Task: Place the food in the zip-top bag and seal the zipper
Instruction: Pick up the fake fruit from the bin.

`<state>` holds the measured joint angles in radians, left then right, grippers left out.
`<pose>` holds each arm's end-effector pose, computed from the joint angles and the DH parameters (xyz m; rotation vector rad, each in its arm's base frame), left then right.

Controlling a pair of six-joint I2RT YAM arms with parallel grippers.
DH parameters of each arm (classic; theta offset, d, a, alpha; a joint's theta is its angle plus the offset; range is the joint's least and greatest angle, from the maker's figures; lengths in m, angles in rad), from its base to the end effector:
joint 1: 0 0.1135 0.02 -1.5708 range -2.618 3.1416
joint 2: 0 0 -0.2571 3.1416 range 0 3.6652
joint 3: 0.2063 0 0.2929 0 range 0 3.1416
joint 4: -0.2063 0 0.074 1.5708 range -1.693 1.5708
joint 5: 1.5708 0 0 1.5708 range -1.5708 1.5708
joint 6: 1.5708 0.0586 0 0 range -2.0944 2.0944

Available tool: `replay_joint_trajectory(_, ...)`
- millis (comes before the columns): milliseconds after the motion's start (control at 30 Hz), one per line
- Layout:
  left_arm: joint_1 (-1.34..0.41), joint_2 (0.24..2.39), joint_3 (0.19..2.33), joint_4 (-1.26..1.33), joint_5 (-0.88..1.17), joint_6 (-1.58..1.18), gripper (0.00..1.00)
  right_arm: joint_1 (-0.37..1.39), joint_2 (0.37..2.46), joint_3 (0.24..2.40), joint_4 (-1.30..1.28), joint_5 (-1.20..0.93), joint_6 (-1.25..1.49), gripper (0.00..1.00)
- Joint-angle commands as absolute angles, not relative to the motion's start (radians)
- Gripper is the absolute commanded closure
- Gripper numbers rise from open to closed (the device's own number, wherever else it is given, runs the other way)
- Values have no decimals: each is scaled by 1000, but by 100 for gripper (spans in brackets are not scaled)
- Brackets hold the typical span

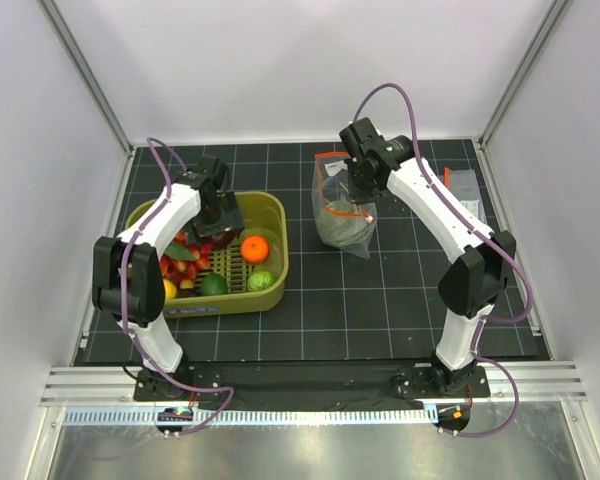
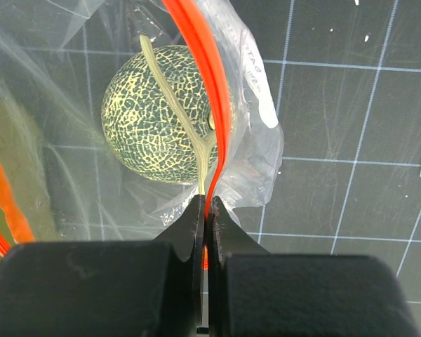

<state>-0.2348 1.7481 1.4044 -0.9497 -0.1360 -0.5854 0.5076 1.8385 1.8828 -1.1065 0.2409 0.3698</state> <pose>0.3828 -0.0834 0.1994 -0.5207 2.7854 0.0193 0.3874 0.1995 0.3197 -0.0967 2.5816 0.0021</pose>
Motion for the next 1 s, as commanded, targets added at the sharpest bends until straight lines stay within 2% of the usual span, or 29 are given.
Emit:
replay_joint_trajectory(0, -226, 1787, 1408, -924, -205, -552, 0, 506, 1790, 1901, -1075, 215, 376, 99)
replay_joint_trajectory(133, -226, 1750, 1365, -829, -235, -552, 8, 508, 1760, 1849, -1036, 203, 377, 99)
replay_joint_trajectory(300, -227, 1646, 1200, -619, -249, -540, 0, 506, 1733, 1776, -1003, 173, 379, 99)
replay_joint_trajectory(700, -225, 1621, 1134, -333, -246, -456, 0, 508, 1718, 1787, -943, 161, 367, 99)
replay_joint_trajectory(733, -227, 1637, 1135, -319, -233, -453, 2, 506, 1718, 1783, -940, 158, 370, 99)
replay_joint_trajectory(833, -227, 1661, 1146, -313, -175, -436, 18, 506, 1727, 1790, -951, 158, 367, 99)
replay_joint_trajectory(867, -226, 1661, 1149, -314, -157, -431, 29, 506, 1732, 1802, -956, 164, 367, 99)
replay_joint_trajectory(967, -227, 1625, 1152, -319, -123, -430, 48, 505, 1746, 1830, -963, 158, 368, 99)
